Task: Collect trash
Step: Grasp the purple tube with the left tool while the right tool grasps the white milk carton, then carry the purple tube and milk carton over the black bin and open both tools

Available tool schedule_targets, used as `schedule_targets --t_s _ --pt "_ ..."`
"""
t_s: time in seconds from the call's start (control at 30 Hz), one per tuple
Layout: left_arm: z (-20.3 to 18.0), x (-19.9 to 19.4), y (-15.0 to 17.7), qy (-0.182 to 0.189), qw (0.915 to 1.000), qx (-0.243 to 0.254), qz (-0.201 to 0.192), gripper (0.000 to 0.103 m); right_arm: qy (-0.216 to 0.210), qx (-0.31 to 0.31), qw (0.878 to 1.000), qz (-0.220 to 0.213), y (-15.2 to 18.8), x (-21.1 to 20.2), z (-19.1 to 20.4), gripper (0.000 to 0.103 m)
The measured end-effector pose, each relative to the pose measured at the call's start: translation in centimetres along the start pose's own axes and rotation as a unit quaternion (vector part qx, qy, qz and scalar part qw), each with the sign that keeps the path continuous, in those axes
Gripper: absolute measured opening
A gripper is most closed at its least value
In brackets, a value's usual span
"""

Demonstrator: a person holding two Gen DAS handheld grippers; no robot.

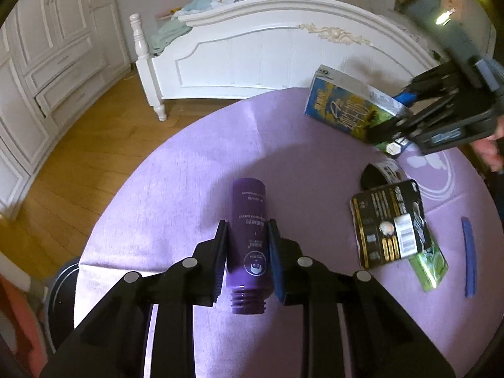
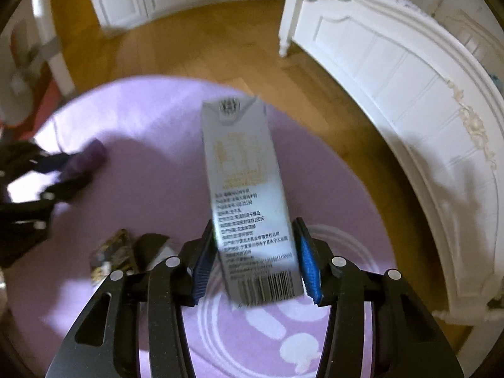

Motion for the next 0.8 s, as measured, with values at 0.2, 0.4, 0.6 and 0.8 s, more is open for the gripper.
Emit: schedule_targets --t_s 0.2,0.4,0.6,0.8 --pt "0.6 -1.3 0.6 0.055 0.9978 -0.03 -0.024 0.025 -0.056 0.088 0.992 -0.069 0.3 -1.7 0.1 0.042" --pt "0.9 -4.6 0.8 0.071 0.9945 -0.037 -0.067 0.025 -0.158 0.233 0.941 -0.188 1.5 -8.5 -0.1 0.042" --pt "3.4 -8.9 2.1 0.066 0.9899 -0.067 -0.106 0.025 -0.23 0.257 0.908 -0.24 2.7 -14.2 5.8 0.042" --pt "8.3 -13.6 4.5 -0.001 0.9842 -0.098 -0.148 0.025 -0.265 0.24 0.901 -0.244 2.5 -16.1 14.7 0.042"
Point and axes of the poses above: each gripper's, at about its wrist camera, not at the fingertips, and x roughly the way its jaws point, z to its left, y to its underside, the point moved 9 cm from there along x, roughly the way its jaws point, and after that the axes turned 1 degree about y, right-handed, at the moved point
